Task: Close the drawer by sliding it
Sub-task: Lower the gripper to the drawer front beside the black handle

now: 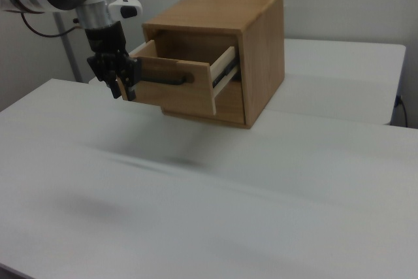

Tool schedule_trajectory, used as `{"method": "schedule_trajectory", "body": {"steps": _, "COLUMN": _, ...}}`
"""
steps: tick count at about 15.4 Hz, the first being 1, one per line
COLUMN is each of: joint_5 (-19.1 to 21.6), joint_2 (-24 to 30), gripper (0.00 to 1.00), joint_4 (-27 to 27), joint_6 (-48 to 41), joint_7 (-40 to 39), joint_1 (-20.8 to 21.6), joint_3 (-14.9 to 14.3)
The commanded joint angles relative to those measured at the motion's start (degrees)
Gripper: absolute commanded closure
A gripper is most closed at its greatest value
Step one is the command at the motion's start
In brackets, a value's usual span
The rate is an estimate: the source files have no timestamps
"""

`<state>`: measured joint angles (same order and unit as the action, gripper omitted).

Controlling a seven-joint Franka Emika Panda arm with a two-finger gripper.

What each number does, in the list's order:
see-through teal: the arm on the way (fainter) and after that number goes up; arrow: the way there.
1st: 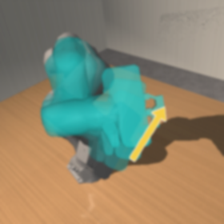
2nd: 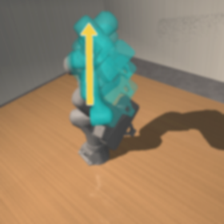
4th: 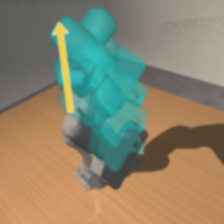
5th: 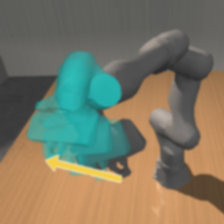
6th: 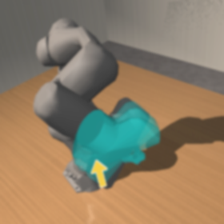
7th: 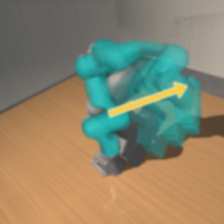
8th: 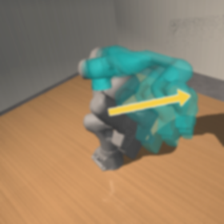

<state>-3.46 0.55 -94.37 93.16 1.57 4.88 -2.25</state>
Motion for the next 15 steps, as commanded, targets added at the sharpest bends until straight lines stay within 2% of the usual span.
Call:
{"method": "schedule_trajectory", "body": {"steps": 1, "joint_5": 1.2, "joint_2": -1.0, "gripper": 1.00, "joint_4": 0.6, "joint_6": 0.8, "joint_7": -1.3, "joint_1": 0.0, "joint_3": -0.1}}
{"method": "schedule_trajectory", "body": {"steps": 5, "joint_5": 1.4, "joint_2": -3.4, "gripper": 1.00, "joint_4": 0.9, "joint_6": 3.3, "joint_7": -5.2, "joint_1": 0.1, "joint_3": -0.1}}
{"method": "schedule_trajectory", "body": {"steps": 11, "joint_5": 2.0, "joint_2": -8.6, "gripper": 1.00, "joint_4": 1.2, "joint_6": 11.3, "joint_7": -4.5, "joint_1": 0.4, "joint_3": 0.2}}
{"method": "schedule_trajectory", "body": {"steps": 15, "joint_5": 5.6, "joint_2": -13.5, "gripper": 1.00, "joint_4": 6.7, "joint_6": 14.2, "joint_7": -4.5, "joint_1": 0.0, "joint_3": 0.1}}
